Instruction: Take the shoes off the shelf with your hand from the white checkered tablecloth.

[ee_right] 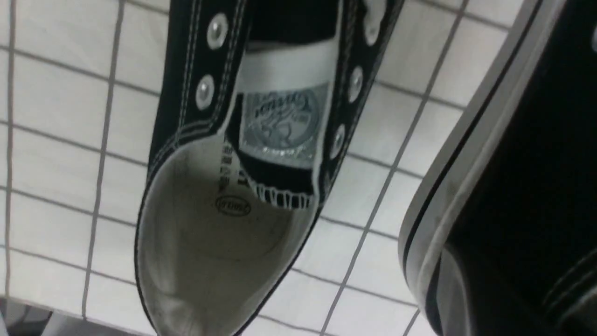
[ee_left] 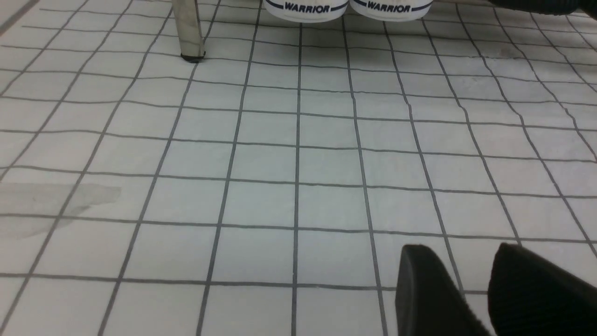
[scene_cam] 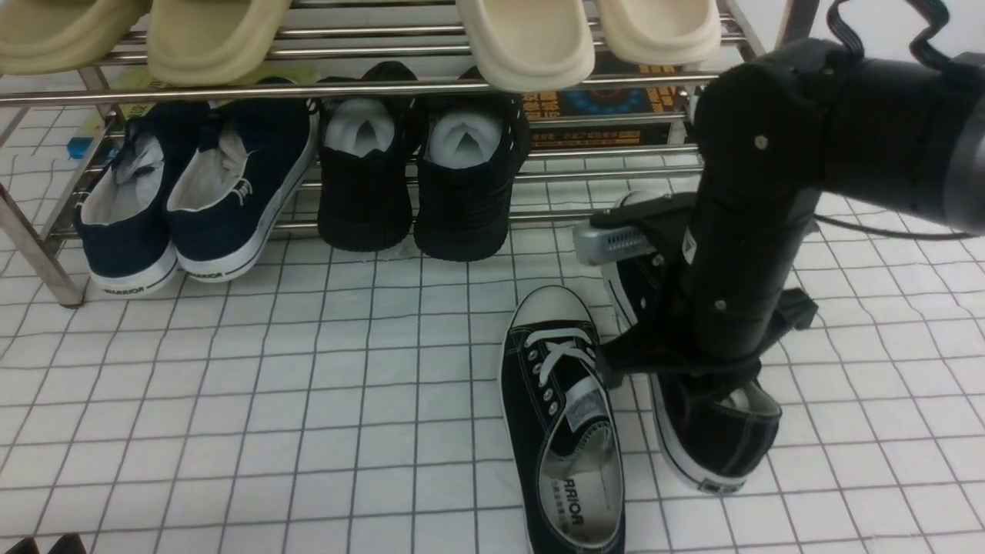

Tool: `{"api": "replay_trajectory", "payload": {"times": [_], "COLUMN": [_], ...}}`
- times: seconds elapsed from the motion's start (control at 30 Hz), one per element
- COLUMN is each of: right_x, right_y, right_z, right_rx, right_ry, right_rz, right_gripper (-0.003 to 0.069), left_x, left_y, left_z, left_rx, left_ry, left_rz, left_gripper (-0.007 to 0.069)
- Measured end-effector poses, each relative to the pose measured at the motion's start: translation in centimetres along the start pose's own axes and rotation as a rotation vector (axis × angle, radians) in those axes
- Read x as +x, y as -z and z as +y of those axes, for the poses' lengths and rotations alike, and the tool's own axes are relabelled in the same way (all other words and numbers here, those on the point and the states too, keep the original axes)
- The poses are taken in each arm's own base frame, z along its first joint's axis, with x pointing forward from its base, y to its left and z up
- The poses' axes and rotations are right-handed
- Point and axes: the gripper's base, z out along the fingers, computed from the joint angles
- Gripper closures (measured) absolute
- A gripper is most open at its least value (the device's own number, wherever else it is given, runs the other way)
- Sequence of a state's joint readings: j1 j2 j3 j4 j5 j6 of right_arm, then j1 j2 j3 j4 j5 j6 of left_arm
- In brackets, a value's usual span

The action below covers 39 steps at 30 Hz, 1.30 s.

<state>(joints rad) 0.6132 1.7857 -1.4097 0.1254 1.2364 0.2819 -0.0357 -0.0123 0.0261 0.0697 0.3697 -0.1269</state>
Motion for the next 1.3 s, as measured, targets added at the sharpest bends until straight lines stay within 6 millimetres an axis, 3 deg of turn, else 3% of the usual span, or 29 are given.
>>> {"api": "replay_trajectory", "payload": {"times": [0.27, 0.53, 0.67, 0.7, 0.87, 0.97, 1.1, 1.17, 1.2, 1.23, 1.3], "right_x": [1.2, 1.4, 1.3, 1.4, 1.6, 1.4, 1.9, 3.3, 3.4, 4.8, 5.9], "right_y": [-2.0, -2.2, -2.2, -2.2, -2.0, -0.9, 1.4, 4.5, 4.8, 7.0, 8.4], "right_z": [-0.5, -0.1, 0.1, 0.2, 0.9, 1.3, 1.4, 1.3, 1.3, 1.1, 0.9], "right_rx": [0.005, -0.042, -0.053, -0.053, -0.057, -0.082, -0.104, -0.127, -0.129, -0.146, -0.159], "right_ry": [-0.022, -0.045, -0.048, -0.05, -0.027, 0.064, 0.146, 0.192, 0.198, 0.222, 0.23], "right_rz": [0.072, 0.089, 0.075, 0.071, 0.071, 0.044, -0.028, -0.113, -0.121, -0.188, -0.229], "right_gripper": [0.0643, 0.0627, 0.0563, 0.0503, 0.0342, 0.0305, 0.035, 0.0447, 0.0464, 0.0526, 0.058], "left_x": [0.0, 0.0, 0.0, 0.0, 0.0, 0.0, 0.0, 0.0, 0.0, 0.0, 0.0], "left_y": [0.0, 0.0, 0.0, 0.0, 0.0, 0.0, 0.0, 0.0, 0.0, 0.0, 0.0], "left_z": [0.0, 0.0, 0.0, 0.0, 0.0, 0.0, 0.0, 0.0, 0.0, 0.0, 0.0], "left_rx": [0.0, 0.0, 0.0, 0.0, 0.0, 0.0, 0.0, 0.0, 0.0, 0.0, 0.0], "left_ry": [0.0, 0.0, 0.0, 0.0, 0.0, 0.0, 0.0, 0.0, 0.0, 0.0, 0.0], "left_rz": [0.001, 0.001, 0.001, 0.001, 0.001, 0.001, 0.001, 0.001, 0.001, 0.001, 0.001], "left_gripper": [0.0385, 0.0385, 0.0385, 0.0385, 0.0385, 0.0385, 0.0385, 0.0385, 0.0385, 0.0385, 0.0385]}}
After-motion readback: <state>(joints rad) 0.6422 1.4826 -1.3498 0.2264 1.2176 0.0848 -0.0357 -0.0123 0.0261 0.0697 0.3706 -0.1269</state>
